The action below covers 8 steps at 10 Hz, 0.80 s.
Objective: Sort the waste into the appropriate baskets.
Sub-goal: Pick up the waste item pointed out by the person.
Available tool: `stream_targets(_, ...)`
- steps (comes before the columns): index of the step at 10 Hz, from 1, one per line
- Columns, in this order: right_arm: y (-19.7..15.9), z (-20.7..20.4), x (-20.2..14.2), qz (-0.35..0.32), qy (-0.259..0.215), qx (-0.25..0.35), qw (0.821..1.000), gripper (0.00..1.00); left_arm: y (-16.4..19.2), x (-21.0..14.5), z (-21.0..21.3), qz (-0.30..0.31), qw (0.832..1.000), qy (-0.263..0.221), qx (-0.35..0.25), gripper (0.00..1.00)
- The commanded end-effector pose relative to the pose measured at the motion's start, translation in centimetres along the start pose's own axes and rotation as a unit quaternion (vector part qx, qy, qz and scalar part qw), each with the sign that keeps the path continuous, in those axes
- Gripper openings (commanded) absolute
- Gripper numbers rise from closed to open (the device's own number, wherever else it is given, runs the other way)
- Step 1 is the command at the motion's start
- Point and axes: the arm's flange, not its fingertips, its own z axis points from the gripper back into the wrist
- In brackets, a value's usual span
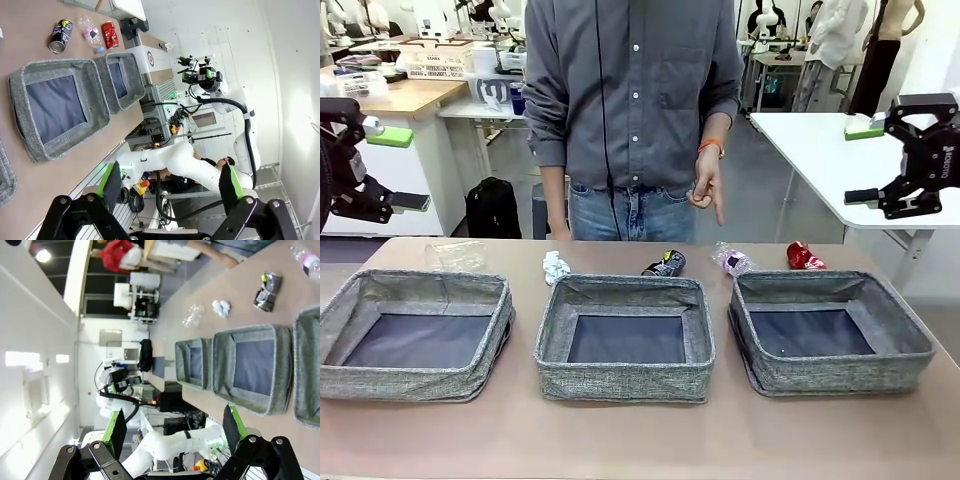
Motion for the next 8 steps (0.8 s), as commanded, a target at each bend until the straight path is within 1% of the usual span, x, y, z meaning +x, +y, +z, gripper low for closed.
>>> stream_targets(1, 0.0, 0.0, 0.0, 0.000, 0.000, 0.000, 1.000, 1.00, -0.1, 0.3, -0.1, -0.013, 1.000, -0.001, -0.010, 1.00)
stream_targets(2, 1.0, -3.2, 0.5, 0.103, -0.005, -0.097, 0.990, 1.00, -0.1, 0.3, -0.1, -0.013, 1.000, -0.001, -0.010, 1.00)
stream_targets(3, 1.4, -7.2, 1.4, 0.218, -0.004, -0.199, 0.955, 1.00, -0.1, 0.3, -0.1, -0.013, 1.000, -0.001, -0.010, 1.00)
stream_targets(4, 0.6, -10.7, 2.9, 0.303, -0.028, -0.314, 0.900, 1.00, -0.1, 0.3, -0.1, -0.013, 1.000, -0.001, -0.010, 1.00)
stream_targets(5, -0.8, -13.6, 3.8, 0.373, -0.037, -0.427, 0.823, 1.00, -0.1, 0.3, -0.1, -0.013, 1.000, -0.001, -0.010, 1.00)
stream_targets(6, -2.3, -15.9, 4.2, 0.412, -0.002, -0.511, 0.754, 1.00, -0.1, 0.3, -0.1, -0.013, 1.000, -0.001, -0.010, 1.00)
stream_targets(7, -2.9, -16.6, 4.2, 0.401, 0.025, -0.513, 0.758, 1.00, -0.1, 0.3, -0.1, -0.013, 1.000, -0.001, -0.010, 1.00)
stream_targets(8, -2.6, -15.9, 4.1, 0.380, 0.012, -0.466, 0.799, 1.00, -0.1, 0.3, -0.1, -0.013, 1.000, -0.001, -0.010, 1.00)
